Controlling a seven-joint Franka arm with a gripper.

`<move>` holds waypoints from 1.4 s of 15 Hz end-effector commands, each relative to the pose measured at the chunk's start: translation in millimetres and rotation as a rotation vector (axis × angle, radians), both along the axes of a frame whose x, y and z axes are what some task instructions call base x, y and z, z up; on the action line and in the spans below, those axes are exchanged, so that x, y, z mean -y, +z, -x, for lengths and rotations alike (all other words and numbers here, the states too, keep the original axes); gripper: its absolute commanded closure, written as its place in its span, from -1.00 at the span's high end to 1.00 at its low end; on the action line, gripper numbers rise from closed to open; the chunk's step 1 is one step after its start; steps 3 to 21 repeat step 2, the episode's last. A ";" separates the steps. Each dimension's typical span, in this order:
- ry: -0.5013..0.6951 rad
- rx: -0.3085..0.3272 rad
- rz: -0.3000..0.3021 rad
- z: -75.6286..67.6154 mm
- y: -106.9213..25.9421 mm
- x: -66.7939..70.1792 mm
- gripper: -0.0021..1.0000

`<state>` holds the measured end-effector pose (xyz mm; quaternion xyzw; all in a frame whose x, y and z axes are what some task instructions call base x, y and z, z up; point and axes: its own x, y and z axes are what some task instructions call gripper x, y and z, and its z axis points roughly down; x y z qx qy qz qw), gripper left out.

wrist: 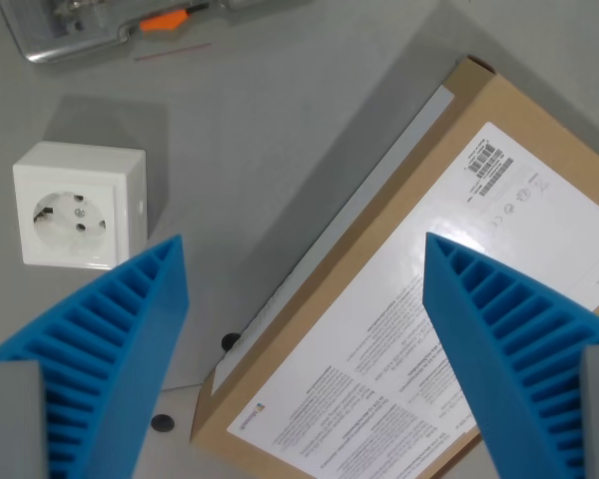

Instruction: Move above the white socket

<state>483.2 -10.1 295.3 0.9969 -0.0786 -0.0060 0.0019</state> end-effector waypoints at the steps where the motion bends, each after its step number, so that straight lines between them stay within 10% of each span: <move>1: 0.000 0.004 0.000 -0.1 1.7 0.0 1.00; 21: 0.001 0.004 0.000 -0.1 1.7 0.0 1.00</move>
